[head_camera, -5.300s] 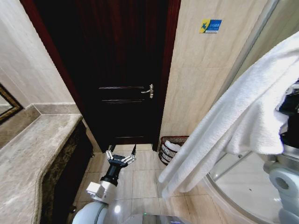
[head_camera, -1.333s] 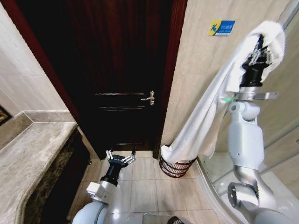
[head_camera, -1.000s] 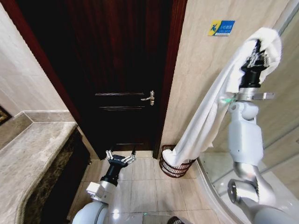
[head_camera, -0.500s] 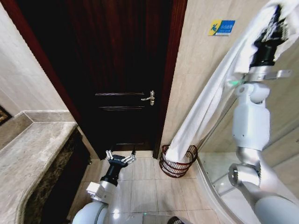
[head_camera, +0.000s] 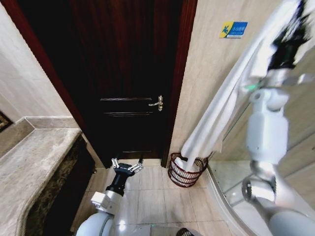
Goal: Discard the used towel into the hamper.
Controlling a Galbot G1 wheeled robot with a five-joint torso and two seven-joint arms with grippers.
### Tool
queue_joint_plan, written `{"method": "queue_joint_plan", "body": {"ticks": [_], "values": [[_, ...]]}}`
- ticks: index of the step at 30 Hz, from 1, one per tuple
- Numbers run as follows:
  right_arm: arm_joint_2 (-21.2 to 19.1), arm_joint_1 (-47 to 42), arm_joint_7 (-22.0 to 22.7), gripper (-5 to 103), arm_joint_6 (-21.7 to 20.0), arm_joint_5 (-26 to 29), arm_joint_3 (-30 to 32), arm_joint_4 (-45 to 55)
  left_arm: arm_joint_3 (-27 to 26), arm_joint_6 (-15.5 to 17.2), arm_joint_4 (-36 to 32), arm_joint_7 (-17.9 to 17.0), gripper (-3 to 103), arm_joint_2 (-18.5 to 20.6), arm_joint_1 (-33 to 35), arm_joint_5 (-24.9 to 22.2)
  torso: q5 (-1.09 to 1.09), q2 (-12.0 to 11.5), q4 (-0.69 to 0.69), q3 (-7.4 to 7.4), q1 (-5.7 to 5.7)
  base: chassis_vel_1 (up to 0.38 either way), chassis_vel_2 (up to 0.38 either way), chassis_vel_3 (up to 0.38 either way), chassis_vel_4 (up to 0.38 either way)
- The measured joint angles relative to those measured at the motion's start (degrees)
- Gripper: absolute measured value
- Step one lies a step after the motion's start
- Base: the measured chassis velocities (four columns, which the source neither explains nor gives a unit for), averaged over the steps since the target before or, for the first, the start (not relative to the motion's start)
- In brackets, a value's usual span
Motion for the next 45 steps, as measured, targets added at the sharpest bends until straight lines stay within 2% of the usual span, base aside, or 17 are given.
{"method": "queue_joint_plan", "body": {"ticks": [1, 8, 17, 33, 45], "values": [[0.6, -1.5, -0.1, 8, 0.1, -0.1, 0.2, 0.3, 0.0, 0.0, 0.0, 0.0, 100, 0.0, 0.0, 0.0, -0.05, 0.0, 0.0, 0.0, 0.0, 0.0, 0.0, 0.0, 0.0], [2.7, -4.8, -0.5, 8, 0.8, -0.5, -0.2, 0.2, 0.0, 0.0, 0.0, 0.0, 100, 0.0, 0.0, 0.0, -0.07, 0.0, 0.01, -0.01, 0.0, 0.0, 0.0, 0.0, 0.0], [6.2, -10.5, -0.8, 8, 1.6, -1.7, 0.2, 1.3, 0.0, 0.0, 0.0, 0.0, 100, 0.0, 0.0, 0.0, -0.02, 0.0, 0.01, 0.0, 0.0, 0.0, 0.0, 0.0, 0.0], [7.3, -18.1, -3.8, 8, 5.0, -1.7, 3.2, -2.5, 0.0, 0.0, 0.0, 0.0, 100, 0.0, 0.0, 0.0, -0.05, 0.0, 0.01, -0.01, 0.0, 0.0, 0.0, 0.0, 0.0], [8.4, -20.7, -6.4, 8, 7.5, -1.1, 2.5, -7.9, 0.0, 0.0, 0.0, 0.0, 100, 0.0, 0.0, 0.0, -0.04, 0.0, 0.03, -0.01, 0.0, 0.0, 0.0, 0.0, 0.0]]}}
